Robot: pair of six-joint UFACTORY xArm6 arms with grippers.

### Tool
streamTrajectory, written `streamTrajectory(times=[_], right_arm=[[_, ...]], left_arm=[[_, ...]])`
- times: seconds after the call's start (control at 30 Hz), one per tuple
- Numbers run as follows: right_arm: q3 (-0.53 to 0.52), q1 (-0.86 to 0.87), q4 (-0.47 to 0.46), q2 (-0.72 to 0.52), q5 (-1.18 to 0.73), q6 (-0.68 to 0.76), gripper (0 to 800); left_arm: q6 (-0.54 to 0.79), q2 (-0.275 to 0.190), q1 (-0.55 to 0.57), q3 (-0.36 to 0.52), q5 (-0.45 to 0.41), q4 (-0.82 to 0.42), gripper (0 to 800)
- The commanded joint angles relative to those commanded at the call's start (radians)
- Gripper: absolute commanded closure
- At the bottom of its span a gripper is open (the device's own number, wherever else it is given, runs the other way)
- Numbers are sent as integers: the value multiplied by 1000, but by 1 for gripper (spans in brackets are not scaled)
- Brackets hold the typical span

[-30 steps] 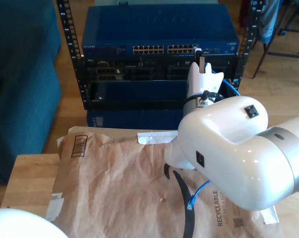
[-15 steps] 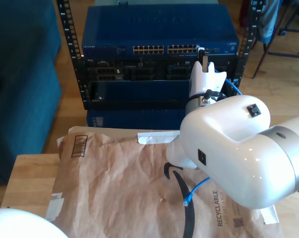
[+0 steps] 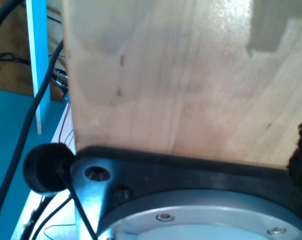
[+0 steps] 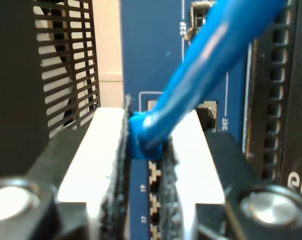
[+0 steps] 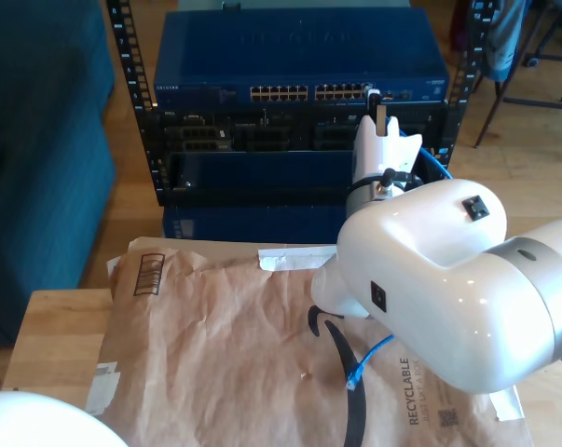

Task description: Grab the cable and plug it in

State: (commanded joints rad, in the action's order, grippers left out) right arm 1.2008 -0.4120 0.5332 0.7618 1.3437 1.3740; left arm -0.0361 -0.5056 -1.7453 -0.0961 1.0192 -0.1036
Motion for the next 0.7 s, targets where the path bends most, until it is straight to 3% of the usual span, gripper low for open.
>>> streamTrajectory(times=[0.7], right_arm=[[41,3,2,25,-14,-2,800]], left_arm=[[-2,0,0,0,0,0,0]])
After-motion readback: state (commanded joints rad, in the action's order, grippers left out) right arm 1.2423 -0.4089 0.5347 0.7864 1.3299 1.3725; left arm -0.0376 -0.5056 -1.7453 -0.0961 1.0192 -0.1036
